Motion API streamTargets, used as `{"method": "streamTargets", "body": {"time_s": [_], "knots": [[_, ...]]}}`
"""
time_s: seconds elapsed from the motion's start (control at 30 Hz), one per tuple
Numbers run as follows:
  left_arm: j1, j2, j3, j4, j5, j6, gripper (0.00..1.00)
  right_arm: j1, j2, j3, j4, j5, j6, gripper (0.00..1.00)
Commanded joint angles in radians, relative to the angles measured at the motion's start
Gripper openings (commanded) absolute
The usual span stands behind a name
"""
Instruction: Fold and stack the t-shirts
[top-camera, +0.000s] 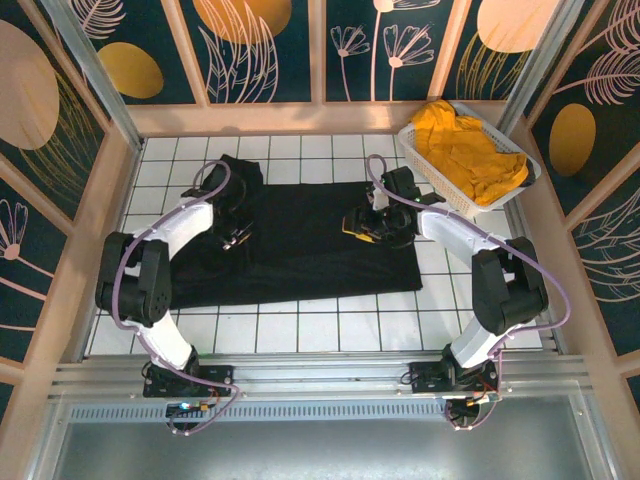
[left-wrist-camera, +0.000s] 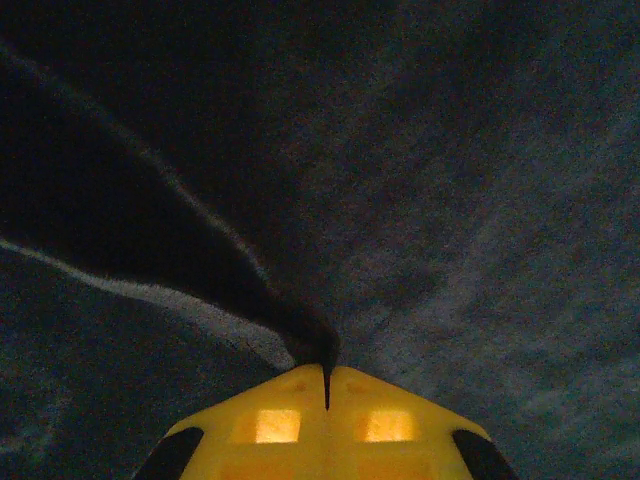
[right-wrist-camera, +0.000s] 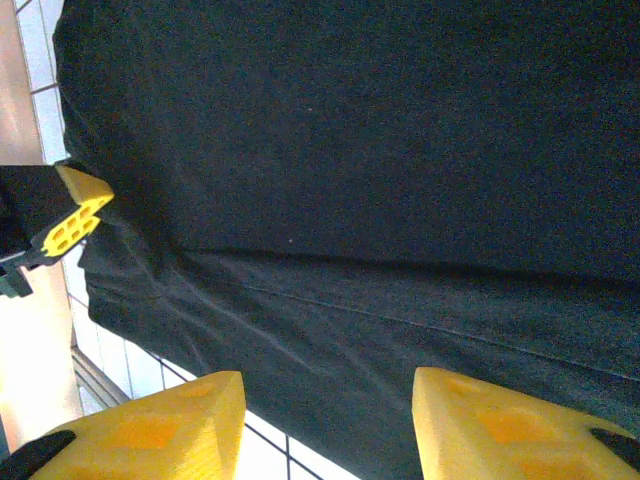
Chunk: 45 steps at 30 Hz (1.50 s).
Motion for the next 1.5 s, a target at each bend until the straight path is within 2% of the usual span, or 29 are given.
{"method": "streamTargets", "body": {"time_s": [0.0, 0.2, 0.3, 0.37, 0.43, 0.47, 0.53, 0.6, 0.7, 0.87, 0.93, 1.0, 1.17, 1.27, 1.47], "knots": [[-0.019, 0.047, 0.033, -0.064, -0.032, 0.103, 0.06, -0.006, 0.013, 0.028, -0.016, 0.003, -0.005, 0.48], [-0.047, 0.102, 0.086, -0.062, -0.049, 0.181, 0.10, -0.006, 0.010, 0.022, -0.013, 0.001, -0.003, 0.48], [-0.063, 0.131, 0.110, -0.048, -0.039, 0.239, 0.15, -0.006, 0.009, 0.014, -0.011, 0.000, -0.003, 0.48], [-0.068, 0.157, 0.134, -0.068, -0.057, 0.278, 0.27, -0.006, 0.009, 0.010, -0.011, -0.001, -0.005, 0.48], [-0.069, 0.166, 0.156, -0.100, -0.106, 0.297, 0.53, -0.006, 0.005, 0.008, -0.013, -0.001, -0.007, 0.48], [-0.069, 0.160, 0.167, -0.116, -0.146, 0.298, 0.58, -0.006, 0.003, 0.005, -0.014, 0.000, -0.008, 0.48], [-0.069, 0.112, 0.177, -0.123, -0.212, 0.297, 0.59, -0.005, -0.002, 0.001, -0.016, 0.001, -0.011, 0.48], [-0.069, 0.058, 0.173, -0.112, -0.266, 0.286, 0.56, -0.006, -0.009, -0.007, -0.015, 0.004, -0.014, 0.48], [-0.058, -0.031, 0.130, -0.106, -0.290, 0.248, 0.44, -0.006, -0.022, -0.026, -0.013, 0.009, -0.022, 0.48], [0.039, -0.131, -0.029, -0.085, -0.229, 0.175, 0.22, -0.006, -0.036, -0.060, 0.000, 0.013, -0.036, 0.46], [0.093, -0.142, -0.070, -0.051, -0.197, 0.169, 0.17, -0.005, -0.033, -0.065, 0.004, 0.006, -0.041, 0.45], [0.129, -0.121, -0.064, -0.041, -0.193, 0.187, 0.15, -0.005, -0.032, -0.063, 0.013, -0.019, -0.048, 0.42], [0.199, -0.031, -0.042, 0.003, -0.175, 0.223, 0.12, 0.011, -0.076, -0.076, 0.154, -0.237, -0.078, 0.42], [0.219, 0.039, -0.016, 0.022, -0.178, 0.241, 0.11, 0.022, -0.079, -0.070, 0.176, -0.267, -0.089, 0.42], [0.224, 0.156, 0.084, 0.041, -0.184, 0.269, 0.11, 0.025, -0.064, -0.050, 0.153, -0.252, -0.096, 0.42]]}}
